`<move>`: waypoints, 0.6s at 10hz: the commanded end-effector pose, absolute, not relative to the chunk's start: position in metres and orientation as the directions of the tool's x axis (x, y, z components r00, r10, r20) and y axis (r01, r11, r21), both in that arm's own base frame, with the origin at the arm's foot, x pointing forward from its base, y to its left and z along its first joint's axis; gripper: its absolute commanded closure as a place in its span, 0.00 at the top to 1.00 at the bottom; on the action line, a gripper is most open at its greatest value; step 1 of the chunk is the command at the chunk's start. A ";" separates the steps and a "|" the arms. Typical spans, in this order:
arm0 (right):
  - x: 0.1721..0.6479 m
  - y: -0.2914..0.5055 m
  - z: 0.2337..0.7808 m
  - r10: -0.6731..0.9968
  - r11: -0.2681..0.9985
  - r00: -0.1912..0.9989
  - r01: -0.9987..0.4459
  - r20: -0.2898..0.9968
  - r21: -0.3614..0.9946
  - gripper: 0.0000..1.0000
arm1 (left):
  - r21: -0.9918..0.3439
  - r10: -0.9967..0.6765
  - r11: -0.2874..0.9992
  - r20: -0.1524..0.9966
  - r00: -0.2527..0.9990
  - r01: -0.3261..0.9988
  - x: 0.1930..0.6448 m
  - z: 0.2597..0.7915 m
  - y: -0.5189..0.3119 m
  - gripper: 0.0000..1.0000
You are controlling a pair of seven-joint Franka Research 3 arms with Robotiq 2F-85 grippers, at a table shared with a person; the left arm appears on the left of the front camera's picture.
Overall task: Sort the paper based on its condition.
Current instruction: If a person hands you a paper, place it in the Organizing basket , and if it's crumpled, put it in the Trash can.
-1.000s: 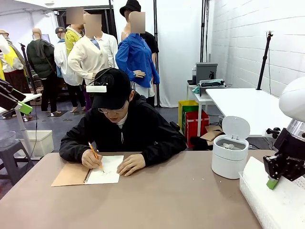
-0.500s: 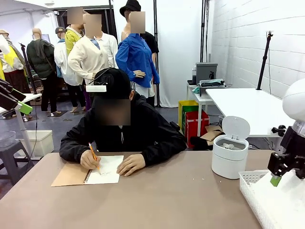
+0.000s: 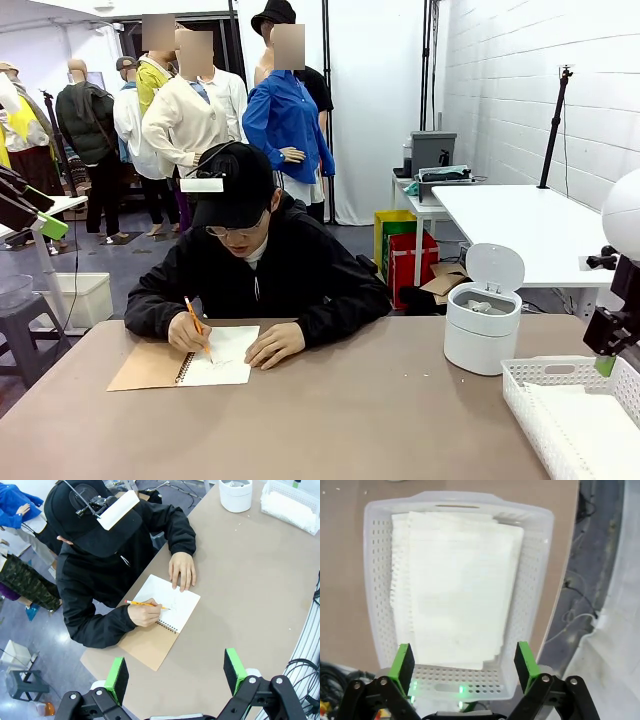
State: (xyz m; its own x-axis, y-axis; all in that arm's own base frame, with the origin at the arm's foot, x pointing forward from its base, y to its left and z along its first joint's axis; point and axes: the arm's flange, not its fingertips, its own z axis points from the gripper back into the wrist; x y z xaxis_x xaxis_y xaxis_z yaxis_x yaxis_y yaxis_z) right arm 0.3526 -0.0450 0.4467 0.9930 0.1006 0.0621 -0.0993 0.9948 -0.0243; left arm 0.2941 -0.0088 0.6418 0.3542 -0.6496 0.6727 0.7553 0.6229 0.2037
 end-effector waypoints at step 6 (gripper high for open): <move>0.307 -0.026 0.448 0.163 0.981 0.966 -0.180 0.201 0.068 1.00 | 0.209 -0.646 0.628 0.676 0.354 0.749 0.295 0.642 -0.008 1.00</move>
